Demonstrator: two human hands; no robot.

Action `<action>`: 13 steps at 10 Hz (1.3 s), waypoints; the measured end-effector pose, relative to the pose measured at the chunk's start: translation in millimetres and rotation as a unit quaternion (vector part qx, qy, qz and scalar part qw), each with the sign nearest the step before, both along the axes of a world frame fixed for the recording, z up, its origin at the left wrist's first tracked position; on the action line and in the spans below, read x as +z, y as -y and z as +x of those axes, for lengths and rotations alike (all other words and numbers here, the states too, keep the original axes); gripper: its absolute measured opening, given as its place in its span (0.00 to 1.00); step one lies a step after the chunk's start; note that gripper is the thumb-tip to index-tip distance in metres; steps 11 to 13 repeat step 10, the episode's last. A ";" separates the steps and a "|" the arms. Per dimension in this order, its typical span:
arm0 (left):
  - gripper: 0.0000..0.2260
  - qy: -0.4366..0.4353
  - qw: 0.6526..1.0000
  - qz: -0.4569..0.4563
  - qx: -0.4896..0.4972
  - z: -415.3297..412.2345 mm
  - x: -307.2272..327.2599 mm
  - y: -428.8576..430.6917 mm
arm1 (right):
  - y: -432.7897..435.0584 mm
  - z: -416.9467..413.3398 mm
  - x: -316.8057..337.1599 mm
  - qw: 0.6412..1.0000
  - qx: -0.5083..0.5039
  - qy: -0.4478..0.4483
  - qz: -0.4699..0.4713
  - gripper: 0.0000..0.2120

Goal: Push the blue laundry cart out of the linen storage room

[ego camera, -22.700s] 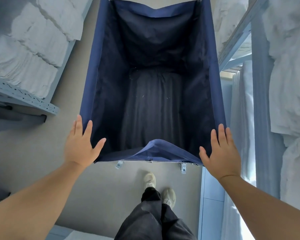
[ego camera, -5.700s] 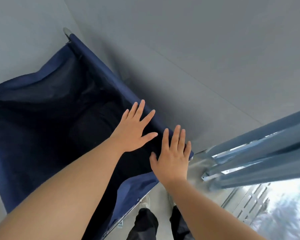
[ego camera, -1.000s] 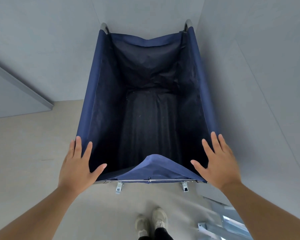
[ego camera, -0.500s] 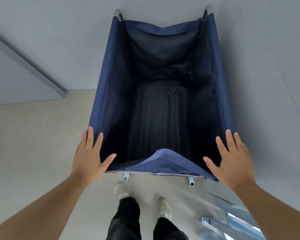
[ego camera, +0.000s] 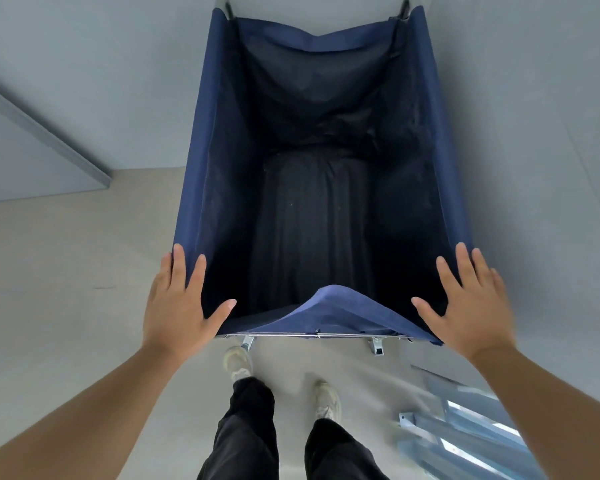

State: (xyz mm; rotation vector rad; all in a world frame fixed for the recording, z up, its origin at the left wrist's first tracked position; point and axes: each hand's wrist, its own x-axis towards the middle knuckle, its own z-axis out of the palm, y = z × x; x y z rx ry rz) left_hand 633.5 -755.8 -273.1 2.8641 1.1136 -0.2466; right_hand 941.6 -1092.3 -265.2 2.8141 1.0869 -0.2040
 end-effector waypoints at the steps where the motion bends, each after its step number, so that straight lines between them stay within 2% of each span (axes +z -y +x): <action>1: 0.42 0.007 1.000 0.001 -0.003 -0.4 -0.5 1.5 | 0.6 0.2 0.7 1.000 -0.002 0.000 0.004 0.42; 6: 0.41 0.034 0.999 -0.016 -0.004 -3.1 -2.8 2.1 | 2.7 -1.3 -4.9 1.000 -0.011 0.007 0.010 0.42; 8: 0.45 0.013 0.998 -0.059 0.001 -3.0 7.9 4.2 | -0.4 -5.2 5.4 0.999 -0.034 -0.022 -0.035 0.44; 9: 0.49 0.019 0.992 -0.119 0.033 1.4 22.7 3.8 | -16.5 -14.7 20.4 0.990 -0.092 -0.099 0.033 0.44; 10: 0.40 0.092 0.969 -0.211 0.084 11.7 38.2 18.9 | -44.8 -36.5 41.7 0.933 -0.162 -0.235 0.219 0.37; 13: 0.40 0.092 0.969 -0.211 0.084 11.7 38.2 18.9 | -44.8 -36.5 41.7 0.933 -0.162 -0.235 0.219 0.37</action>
